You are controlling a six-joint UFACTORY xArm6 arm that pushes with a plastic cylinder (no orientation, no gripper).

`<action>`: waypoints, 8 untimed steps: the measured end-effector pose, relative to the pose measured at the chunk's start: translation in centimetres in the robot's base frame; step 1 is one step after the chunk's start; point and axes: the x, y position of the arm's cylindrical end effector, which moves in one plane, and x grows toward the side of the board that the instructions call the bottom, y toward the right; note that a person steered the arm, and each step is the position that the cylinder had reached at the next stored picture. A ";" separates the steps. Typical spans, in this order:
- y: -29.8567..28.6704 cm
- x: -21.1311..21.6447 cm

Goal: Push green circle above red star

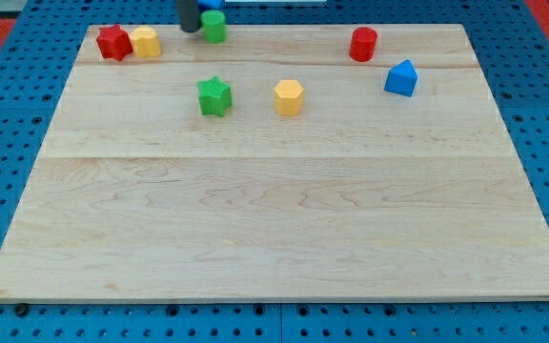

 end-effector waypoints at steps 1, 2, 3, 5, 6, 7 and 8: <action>4.4 0.1; 3.3 1.3; 1.2 -0.1; 5.2 8.8; 11.7 6.1; 14.1 0.3; 14.1 -0.1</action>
